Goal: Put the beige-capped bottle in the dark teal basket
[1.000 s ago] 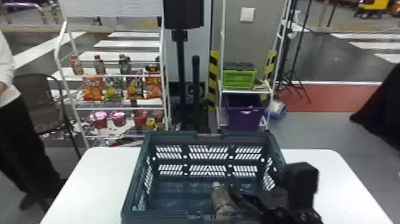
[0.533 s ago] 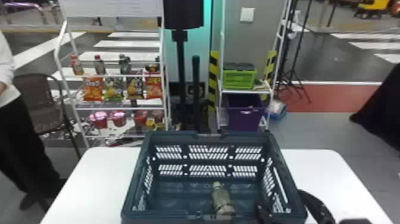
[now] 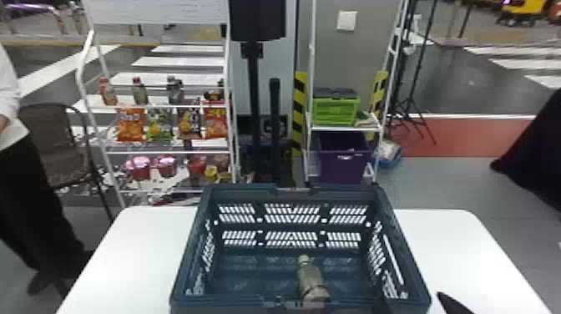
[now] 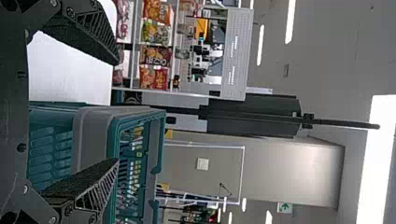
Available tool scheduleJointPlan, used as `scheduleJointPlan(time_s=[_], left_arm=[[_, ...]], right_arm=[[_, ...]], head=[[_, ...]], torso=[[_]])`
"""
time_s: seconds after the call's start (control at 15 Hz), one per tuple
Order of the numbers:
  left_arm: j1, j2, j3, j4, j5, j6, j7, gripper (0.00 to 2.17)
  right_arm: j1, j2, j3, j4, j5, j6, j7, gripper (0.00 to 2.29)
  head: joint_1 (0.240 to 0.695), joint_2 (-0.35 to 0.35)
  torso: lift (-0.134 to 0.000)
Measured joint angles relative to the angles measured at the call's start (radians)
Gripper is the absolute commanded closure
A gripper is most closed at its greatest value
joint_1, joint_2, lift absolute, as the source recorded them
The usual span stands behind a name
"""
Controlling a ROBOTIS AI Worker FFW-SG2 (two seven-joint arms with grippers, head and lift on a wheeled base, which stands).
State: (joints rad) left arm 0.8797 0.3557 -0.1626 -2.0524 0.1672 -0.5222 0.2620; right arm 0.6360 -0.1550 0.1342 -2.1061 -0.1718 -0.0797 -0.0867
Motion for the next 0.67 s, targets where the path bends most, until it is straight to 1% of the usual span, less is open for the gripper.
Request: scheduleJointPlan(time_s=[0.33,0.67], left_arm=[[-0.001,0.002,-0.001,-0.003,0.001,0.001,-0.001,0.15],[-0.001,0.003,-0.001,-0.003,0.000,0.003,-0.001,0.15]], right_arm=[[0.026,0.000,-0.009,0.008,0.000,-0.037,0.002,0.02],[0.034,-0.001,-0.012,0.005,0.000,-0.041,0.014,0.03]], head=[[0.499,0.000],[0.499,0.000]], torso=[[0.000],[0.000]])
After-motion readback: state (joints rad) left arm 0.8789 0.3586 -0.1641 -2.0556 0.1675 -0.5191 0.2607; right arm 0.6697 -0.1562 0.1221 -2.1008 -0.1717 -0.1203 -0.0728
